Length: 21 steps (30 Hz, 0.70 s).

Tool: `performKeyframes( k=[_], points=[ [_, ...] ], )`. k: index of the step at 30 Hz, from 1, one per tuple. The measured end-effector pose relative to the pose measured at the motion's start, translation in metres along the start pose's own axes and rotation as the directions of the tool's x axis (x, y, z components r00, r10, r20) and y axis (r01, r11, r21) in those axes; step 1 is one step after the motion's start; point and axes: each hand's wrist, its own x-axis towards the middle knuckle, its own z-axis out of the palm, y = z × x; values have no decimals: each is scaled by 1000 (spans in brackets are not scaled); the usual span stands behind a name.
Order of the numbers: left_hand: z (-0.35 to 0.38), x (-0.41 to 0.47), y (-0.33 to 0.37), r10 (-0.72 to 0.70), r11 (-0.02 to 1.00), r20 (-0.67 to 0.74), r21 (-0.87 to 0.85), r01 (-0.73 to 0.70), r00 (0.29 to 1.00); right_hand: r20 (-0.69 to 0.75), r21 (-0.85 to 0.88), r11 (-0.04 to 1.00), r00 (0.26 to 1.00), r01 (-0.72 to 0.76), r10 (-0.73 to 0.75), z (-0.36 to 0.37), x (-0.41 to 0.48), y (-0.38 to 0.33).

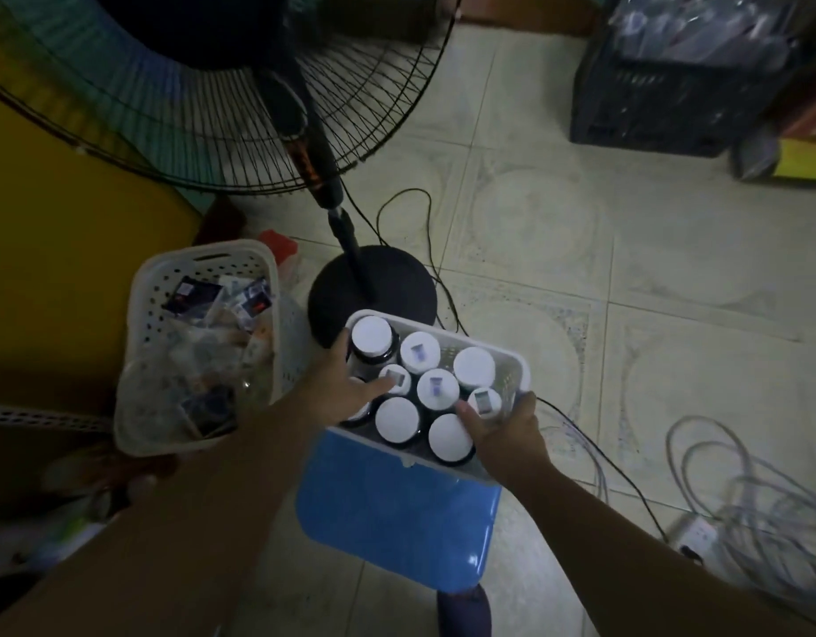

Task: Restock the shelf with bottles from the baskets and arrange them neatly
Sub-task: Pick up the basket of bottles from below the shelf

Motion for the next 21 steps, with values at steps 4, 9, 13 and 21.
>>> performKeyframes(
  k=[4,9,13,21],
  points=[
    [5,1,-6,-23,998,-15,-54,22,1000,-10,30,998,999,49,-48,-2,0,1],
    [-8,-31,-2,46,982,-47,-179,-54,998,-7,-81,986,989,146,-147,-17,-15,-11],
    [-33,-88,11,-17,970,-167,-243,-24,986,91,-145,961,970,236,-224,-33,-42,-38],
    [-110,-233,37,-199,954,-460,-293,63,866,370,-225,836,838,500,-401,-38,-139,-141]
  ],
)
